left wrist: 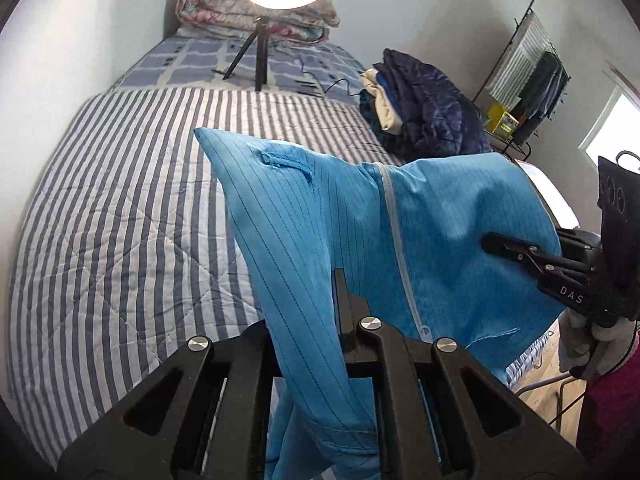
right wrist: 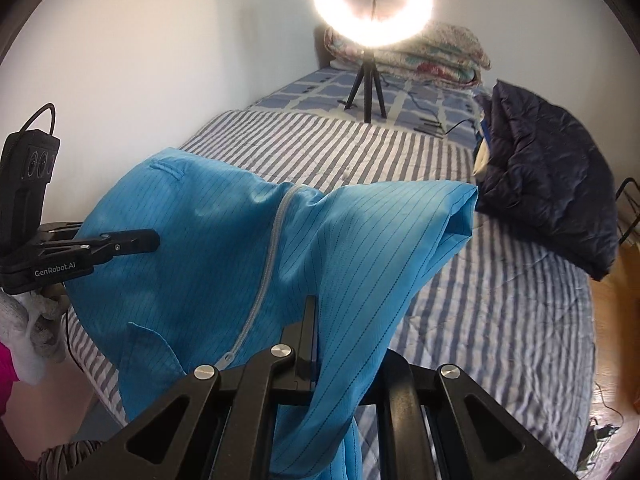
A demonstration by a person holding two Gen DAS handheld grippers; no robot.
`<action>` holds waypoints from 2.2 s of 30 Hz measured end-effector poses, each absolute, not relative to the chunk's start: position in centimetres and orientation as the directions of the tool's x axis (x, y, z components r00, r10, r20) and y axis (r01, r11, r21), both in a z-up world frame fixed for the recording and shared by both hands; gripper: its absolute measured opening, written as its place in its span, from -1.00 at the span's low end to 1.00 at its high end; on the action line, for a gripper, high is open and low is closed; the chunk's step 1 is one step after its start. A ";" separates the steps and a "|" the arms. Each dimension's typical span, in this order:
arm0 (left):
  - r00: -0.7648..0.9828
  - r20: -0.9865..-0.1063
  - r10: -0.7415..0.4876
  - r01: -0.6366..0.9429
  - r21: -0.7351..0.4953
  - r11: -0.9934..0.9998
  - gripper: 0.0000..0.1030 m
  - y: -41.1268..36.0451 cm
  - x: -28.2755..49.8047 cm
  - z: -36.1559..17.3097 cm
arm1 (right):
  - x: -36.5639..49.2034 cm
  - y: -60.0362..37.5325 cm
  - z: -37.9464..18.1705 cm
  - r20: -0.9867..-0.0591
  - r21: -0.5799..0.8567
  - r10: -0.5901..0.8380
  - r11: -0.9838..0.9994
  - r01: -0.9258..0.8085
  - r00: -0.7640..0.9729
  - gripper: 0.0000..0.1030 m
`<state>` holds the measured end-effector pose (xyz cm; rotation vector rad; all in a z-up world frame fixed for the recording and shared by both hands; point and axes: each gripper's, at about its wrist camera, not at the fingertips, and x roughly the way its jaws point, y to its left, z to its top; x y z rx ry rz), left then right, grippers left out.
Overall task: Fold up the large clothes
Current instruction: 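Grasp the folded coat bundle with both tools and lift it off the bed, then carry the lifted coat bundle with both tools over the navy jacket pile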
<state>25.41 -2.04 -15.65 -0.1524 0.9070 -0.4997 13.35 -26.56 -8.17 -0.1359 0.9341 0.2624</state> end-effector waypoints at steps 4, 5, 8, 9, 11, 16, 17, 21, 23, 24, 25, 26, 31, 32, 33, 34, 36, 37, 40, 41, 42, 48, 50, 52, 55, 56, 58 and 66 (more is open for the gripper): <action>0.529 -0.701 -0.478 0.384 -0.305 0.872 -0.90 -3.8 24.0 -13.4 | 11.6 -27.2 -6.3 -0.791 -0.044 0.132 0.962 -0.270 0.597 -0.91; 0.536 -0.696 -0.477 0.394 -0.294 0.871 -0.90 -4.2 23.8 -12.9 | 11.4 -27.4 -5.8 -0.786 -0.049 0.127 0.963 -0.266 0.605 -0.91; 0.553 -0.683 -0.478 0.425 -0.261 0.866 -0.90 -5.7 23.3 -11.2 | 10.3 -28.3 -4.4 -0.770 -0.069 0.109 0.965 -0.253 0.628 -0.91; 0.557 -0.679 -0.478 0.437 -0.251 0.864 -0.90 -6.4 23.2 -10.6 | 10.1 -28.8 -3.9 -0.764 -0.073 0.105 0.966 -0.247 0.636 -0.91; 0.556 -0.672 -0.490 0.457 -0.246 0.855 -0.90 -7.5 23.2 -9.6 | 9.9 -29.7 -3.0 -0.757 -0.072 0.101 0.969 -0.236 0.646 -0.91; 0.564 -0.661 -0.495 0.508 -0.194 0.839 -0.90 -10.6 23.8 -7.2 | 10.1 -32.6 -1.2 -0.734 -0.071 0.079 0.979 -0.193 0.674 -0.91; 0.564 -0.659 -0.497 0.520 -0.183 0.834 -0.90 -11.3 24.1 -6.8 | 10.1 -33.1 -0.8 -0.731 -0.071 0.077 0.980 -0.188 0.678 -0.91; 0.553 -0.653 -0.518 0.551 -0.179 0.815 -0.90 -13.9 25.8 -5.7 | 11.1 -35.6 0.5 -0.718 -0.077 0.054 0.985 -0.157 0.693 -0.91; 0.541 -0.650 -0.534 0.564 -0.190 0.803 -0.90 -15.3 27.1 -5.2 | 11.9 -37.0 1.1 -0.713 -0.082 0.041 0.986 -0.142 0.700 -0.91; 0.535 -0.649 -0.542 0.570 -0.197 0.798 -0.90 -16.1 28.0 -5.0 | 12.4 -37.6 1.4 -0.711 -0.083 0.036 0.987 -0.135 0.702 -0.91; 0.530 -0.647 -0.547 0.573 -0.202 0.794 -0.90 -16.7 28.6 -4.8 | 12.7 -38.3 1.6 -0.709 -0.084 0.031 0.988 -0.128 0.704 -0.91; 0.523 -0.645 -0.557 0.579 -0.211 0.788 -0.90 -17.6 29.6 -4.6 | 13.4 -39.3 1.9 -0.707 -0.084 0.023 0.990 -0.116 0.707 -0.92; 0.506 -0.628 -0.591 0.610 -0.223 0.760 -0.90 -21.6 34.2 -4.0 | 16.5 -43.4 2.7 -0.697 -0.086 -0.008 0.994 -0.072 0.717 -0.92; 0.503 -0.621 -0.601 0.617 -0.230 0.753 -0.90 -22.5 35.5 -3.9 | 17.2 -44.1 2.8 -0.695 -0.085 -0.015 0.994 -0.062 0.719 -0.92; 0.501 -0.616 -0.607 0.620 -0.233 0.749 -0.90 -23.0 36.3 -4.0 | 18.3 -45.2 3.0 -0.691 -0.082 -0.024 0.996 -0.045 0.722 -0.92; 0.498 -0.610 -0.616 0.626 -0.238 0.742 -0.90 -23.7 37.5 -4.0 | 19.3 -46.0 3.2 -0.688 -0.075 -0.028 0.997 -0.033 0.725 -0.92; 0.494 -0.595 -0.634 0.641 -0.243 0.728 -0.90 -25.5 40.2 -4.0 | 21.1 -47.5 3.5 -0.680 -0.076 -0.044 0.997 -0.011 0.732 -0.92; 0.493 -0.590 -0.639 0.646 -0.244 0.723 -0.90 -26.2 41.4 -4.0 | 22.3 -48.3 3.5 -0.676 -0.085 -0.061 0.996 0.004 0.735 -0.92; 0.491 -0.583 -0.647 0.656 -0.241 0.716 -0.90 -28.2 44.5 -4.3 | 25.1 -50.3 3.6 -0.667 -0.099 -0.094 0.994 0.037 0.739 -0.92; 0.491 -0.581 -0.649 0.661 -0.237 0.712 -0.90 -29.0 45.8 -4.4 | 25.9 -51.0 3.5 -0.665 -0.104 -0.105 0.993 0.047 0.739 -0.92; 0.492 -0.580 -0.649 0.664 -0.231 0.711 -0.90 -29.5 46.5 -4.5 | 26.7 -51.6 3.4 -0.663 -0.110 -0.115 0.992 0.056 0.739 -0.92; 0.501 -0.560 -0.660 0.677 -0.222 0.702 -0.90 -32.3 52.0 -4.4 | 31.7 -55.6 3.2 -0.652 -0.109 -0.130 0.991 0.077 0.747 -0.92; 0.504 -0.552 -0.664 0.679 -0.222 0.700 -0.90 -33.1 53.9 -4.2 | 32.8 -56.8 3.2 -0.650 -0.090 -0.115 0.993 0.074 0.751 -0.92; 0.509 -0.545 -0.666 0.681 -0.219 0.699 -0.90 -33.7 55.3 -4.0 | 34.0 -58.1 3.4 -0.648 -0.069 -0.090 0.996 0.059 0.756 -0.92; 0.519 -0.531 -0.670 0.686 -0.209 0.697 -0.90 -34.5 57.4 -3.9 | 35.8 -60.3 3.6 -0.639 -0.017 -0.042 0.999 0.041 0.768 -0.92; 0.524 -0.528 -0.669 0.686 -0.205 0.699 -0.90 -34.9 58.0 -3.9 | 36.4 -60.8 3.6 -0.637 -0.011 -0.037 0.999 0.039 0.770 -0.92; 0.528 -0.526 -0.667 0.683 -0.203 0.701 -0.90 -35.7 59.3 -4.1 | 38.1 -62.1 3.5 -0.634 -0.008 -0.035 0.999 0.038 0.773 -0.92; 0.517 -0.542 -0.662 0.667 -0.229 0.709 -0.90 -38.5 64.3 -6.7 | 43.9 -65.7 1.4 -0.646 0.002 -0.024 0.999 0.033 0.763 -0.92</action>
